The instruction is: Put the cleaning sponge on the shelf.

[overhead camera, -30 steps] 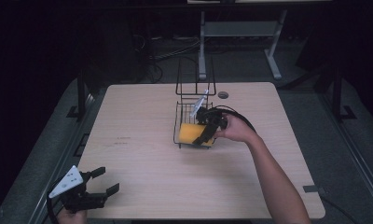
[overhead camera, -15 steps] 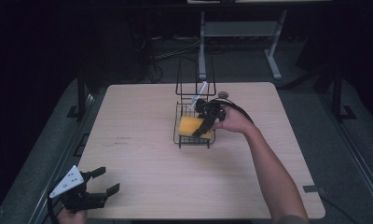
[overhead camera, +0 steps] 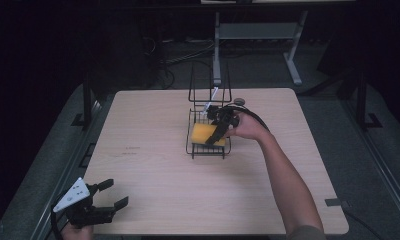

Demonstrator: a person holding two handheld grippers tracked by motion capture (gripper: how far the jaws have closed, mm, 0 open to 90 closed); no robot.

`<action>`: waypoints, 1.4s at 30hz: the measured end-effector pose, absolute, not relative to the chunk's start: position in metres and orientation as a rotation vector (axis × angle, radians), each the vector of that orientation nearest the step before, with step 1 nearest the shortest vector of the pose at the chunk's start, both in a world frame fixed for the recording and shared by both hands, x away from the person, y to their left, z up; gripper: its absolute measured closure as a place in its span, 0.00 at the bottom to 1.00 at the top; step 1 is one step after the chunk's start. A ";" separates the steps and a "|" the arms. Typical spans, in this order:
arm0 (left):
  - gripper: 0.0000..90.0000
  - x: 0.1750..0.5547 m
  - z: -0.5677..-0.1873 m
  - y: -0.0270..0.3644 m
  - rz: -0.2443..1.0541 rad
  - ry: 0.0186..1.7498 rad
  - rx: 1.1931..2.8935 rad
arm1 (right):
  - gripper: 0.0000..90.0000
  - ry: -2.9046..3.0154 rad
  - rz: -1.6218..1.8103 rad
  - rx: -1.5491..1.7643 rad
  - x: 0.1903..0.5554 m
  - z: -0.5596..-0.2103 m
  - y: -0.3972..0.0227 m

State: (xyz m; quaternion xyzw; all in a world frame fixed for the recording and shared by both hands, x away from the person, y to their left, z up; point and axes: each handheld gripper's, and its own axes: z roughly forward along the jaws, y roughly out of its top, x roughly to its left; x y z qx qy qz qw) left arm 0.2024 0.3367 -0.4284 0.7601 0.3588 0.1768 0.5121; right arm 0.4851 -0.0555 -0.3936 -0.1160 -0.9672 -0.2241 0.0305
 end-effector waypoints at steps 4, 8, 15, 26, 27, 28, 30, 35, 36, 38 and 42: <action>0.16 0.202 -0.428 0.337 0.427 0.868 1.828 | 0.24 -2.970 -0.684 -0.336 0.487 -0.397 -0.053; 0.16 0.202 -0.429 0.338 0.423 0.870 1.823 | 0.23 -2.974 -0.677 -0.364 0.488 -0.404 -0.052; 0.16 0.201 -0.428 0.337 0.427 0.865 1.828 | 0.22 -2.995 -0.694 -0.362 0.485 -0.403 -0.051; 0.16 0.201 -0.429 0.334 0.424 0.857 1.841 | 0.17 -2.973 -0.776 -0.422 0.482 -0.401 -0.060; 0.16 0.201 -0.429 0.334 0.424 0.857 1.840 | 0.17 -2.975 -0.785 -0.418 0.482 -0.400 -0.061; 0.16 0.201 -0.429 0.334 0.425 0.857 1.839 | 0.17 -2.970 -0.790 -0.423 0.481 -0.398 -0.062; 0.16 0.201 -0.428 0.334 0.426 0.858 1.838 | 0.17 -2.969 -0.799 -0.430 0.480 -0.396 -0.062; 0.16 0.201 -0.428 0.334 0.426 0.857 1.837 | 0.17 -2.969 -0.817 -0.427 0.477 -0.393 -0.063; 0.16 0.201 -0.428 0.334 0.426 0.856 1.838 | 0.17 -2.965 -0.821 -0.430 0.477 -0.393 -0.063; 0.16 0.201 -0.428 0.334 0.425 0.855 1.840 | 0.17 -2.961 -0.832 -0.429 0.476 -0.393 -0.064; 0.16 0.201 -0.428 0.333 0.425 0.853 1.841 | 0.17 -2.947 -0.871 -0.455 0.474 -0.394 -0.069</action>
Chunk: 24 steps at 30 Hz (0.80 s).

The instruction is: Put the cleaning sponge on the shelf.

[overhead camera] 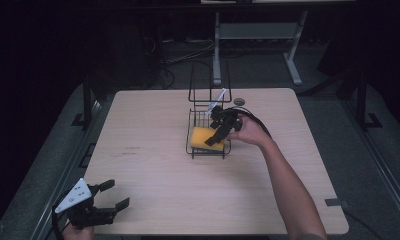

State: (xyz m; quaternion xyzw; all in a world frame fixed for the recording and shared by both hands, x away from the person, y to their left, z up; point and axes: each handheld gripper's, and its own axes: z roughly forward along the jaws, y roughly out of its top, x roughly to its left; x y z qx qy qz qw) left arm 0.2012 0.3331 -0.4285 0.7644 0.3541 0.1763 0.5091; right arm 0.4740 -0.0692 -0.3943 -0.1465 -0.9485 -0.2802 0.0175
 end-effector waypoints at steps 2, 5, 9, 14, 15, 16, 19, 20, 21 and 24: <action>0.16 0.201 -0.429 0.333 0.423 0.853 1.842 | 0.17 -2.945 -0.870 -0.467 0.473 -0.395 -0.072; 0.16 0.201 -0.428 0.332 0.423 0.853 1.845 | 0.17 -2.947 -0.871 -0.473 0.472 -0.394 -0.074; 0.16 0.201 -0.428 0.332 0.424 0.851 1.843 | 0.17 -2.944 -0.890 -0.473 0.471 -0.391 -0.077; 0.16 0.201 -0.428 0.332 0.424 0.850 1.846 | 0.17 -2.936 -0.900 -0.486 0.469 -0.390 -0.081; 0.16 0.201 -0.428 0.332 0.424 0.848 1.848 | 0.17 -2.936 -0.921 -0.488 0.468 -0.391 -0.082; 0.16 0.201 -0.428 0.332 0.423 0.847 1.849 | 0.17 -2.920 -0.943 -0.500 0.468 -0.393 -0.085; 0.16 0.202 -0.428 0.332 0.422 0.847 1.848 | 0.17 -2.921 -0.967 -0.494 0.468 -0.395 -0.089; 0.16 0.202 -0.429 0.332 0.422 0.847 1.849 | 0.17 -2.914 -0.960 -0.507 0.467 -0.395 -0.090; 0.16 0.202 -0.429 0.331 0.421 0.846 1.849 | 0.17 -2.916 -0.949 -0.512 0.467 -0.395 -0.091; 0.16 0.202 -0.429 0.331 0.423 0.845 1.851 | 0.17 -2.916 -0.963 -0.505 0.466 -0.393 -0.094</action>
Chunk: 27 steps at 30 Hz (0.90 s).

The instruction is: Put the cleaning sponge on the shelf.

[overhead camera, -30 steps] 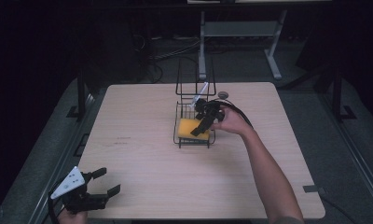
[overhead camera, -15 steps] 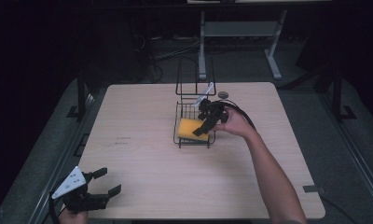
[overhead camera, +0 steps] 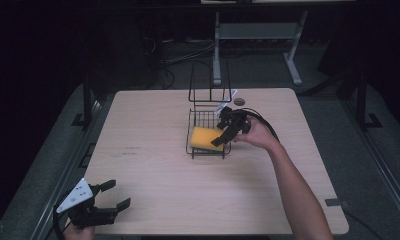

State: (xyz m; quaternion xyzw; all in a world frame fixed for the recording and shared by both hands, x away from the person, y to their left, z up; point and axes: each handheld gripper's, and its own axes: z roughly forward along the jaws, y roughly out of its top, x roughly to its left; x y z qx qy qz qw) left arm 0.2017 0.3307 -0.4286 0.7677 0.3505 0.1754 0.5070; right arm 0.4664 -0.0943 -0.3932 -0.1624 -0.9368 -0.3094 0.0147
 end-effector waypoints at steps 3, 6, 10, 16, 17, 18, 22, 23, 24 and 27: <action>0.16 0.202 -0.429 0.331 0.418 0.848 1.849 | 0.17 -2.908 -0.966 -0.516 0.465 -0.391 -0.098; 0.16 0.202 -0.429 0.331 0.418 0.849 1.847 | 0.17 -2.910 -0.989 -0.521 0.463 -0.391 -0.104; 0.16 0.202 -0.429 0.330 0.416 0.847 1.852 | 0.17 -2.904 -0.986 -0.558 0.460 -0.394 -0.113; 0.16 0.202 -0.429 0.329 0.417 0.847 1.854 | 0.17 -2.910 -0.993 -0.570 0.456 -0.390 -0.123; 0.16 0.202 -0.429 0.329 0.416 0.848 1.854 | 0.17 -2.910 -0.997 -0.570 0.455 -0.389 -0.126; 0.16 0.202 -0.429 0.329 0.416 0.848 1.853 | 0.17 -2.910 -0.997 -0.585 0.451 -0.387 -0.130; 0.16 0.201 -0.429 0.329 0.417 0.845 1.854 | 0.17 -2.918 -1.001 -0.598 0.447 -0.386 -0.138; 0.16 0.201 -0.429 0.329 0.417 0.843 1.852 | 0.17 -2.919 -0.997 -0.606 0.445 -0.386 -0.141; 0.16 0.201 -0.429 0.329 0.416 0.843 1.851 | 0.16 -2.924 -0.993 -0.604 0.444 -0.386 -0.143; 0.16 0.201 -0.429 0.328 0.416 0.840 1.858 | 0.17 -2.925 -0.993 -0.615 0.439 -0.387 -0.150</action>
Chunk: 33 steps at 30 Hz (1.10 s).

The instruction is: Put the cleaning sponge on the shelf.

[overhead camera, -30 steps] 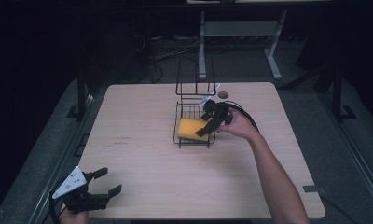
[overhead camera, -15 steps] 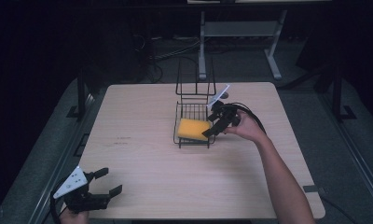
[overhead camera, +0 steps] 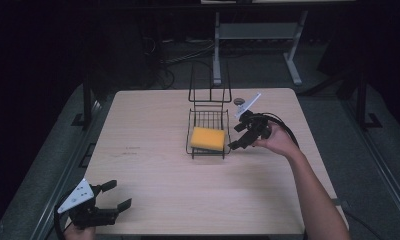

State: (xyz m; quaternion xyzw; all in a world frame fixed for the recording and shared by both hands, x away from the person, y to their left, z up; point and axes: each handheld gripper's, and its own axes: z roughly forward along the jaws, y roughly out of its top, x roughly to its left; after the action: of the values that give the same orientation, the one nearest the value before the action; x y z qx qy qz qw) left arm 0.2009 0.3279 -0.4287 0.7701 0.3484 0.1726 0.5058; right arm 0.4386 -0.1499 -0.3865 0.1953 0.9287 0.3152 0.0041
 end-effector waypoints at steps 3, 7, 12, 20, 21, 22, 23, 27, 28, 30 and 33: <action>0.16 0.201 -0.429 0.327 0.417 0.842 1.858 | 0.17 2.910 0.980 0.614 0.434 -0.388 -0.156; 0.16 0.201 -0.429 0.328 0.419 0.844 1.860 | 0.17 2.912 0.967 0.624 0.426 -0.392 -0.164; 0.16 0.201 -0.429 0.328 0.418 0.845 1.862 | 0.17 2.909 0.959 0.647 0.418 -0.395 -0.175; 0.16 0.201 -0.429 0.328 0.419 0.842 1.863 | 0.17 2.912 0.950 0.670 0.406 -0.400 -0.188; 0.16 0.201 -0.429 0.328 0.420 0.841 1.864 | 0.17 2.912 0.945 0.676 0.405 -0.401 -0.189; 0.16 0.201 -0.429 0.328 0.419 0.842 1.864 | 0.17 2.913 0.944 0.680 0.404 -0.402 -0.190; 0.16 0.201 -0.429 0.328 0.419 0.841 1.864 | 0.17 2.912 0.945 0.679 0.403 -0.403 -0.192; 0.16 0.201 -0.429 0.328 0.417 0.842 1.865 | 0.17 2.914 0.932 0.689 0.398 -0.406 -0.196; 0.16 0.201 -0.429 0.327 0.415 0.841 1.866 | 0.17 2.915 0.928 0.692 0.398 -0.407 -0.197; 0.16 0.201 -0.429 0.327 0.415 0.838 1.869 | 0.17 2.917 0.928 0.700 0.396 -0.409 -0.200; 0.16 0.201 -0.429 0.327 0.416 0.839 1.868 | 0.17 2.917 0.928 0.713 0.393 -0.413 -0.204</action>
State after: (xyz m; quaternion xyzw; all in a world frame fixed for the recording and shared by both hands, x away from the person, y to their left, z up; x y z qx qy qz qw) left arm 0.2009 0.3271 -0.4289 0.7730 0.3471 0.1721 0.5023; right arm 0.3932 -0.2036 -0.4128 0.2267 0.9281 0.2954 -0.0009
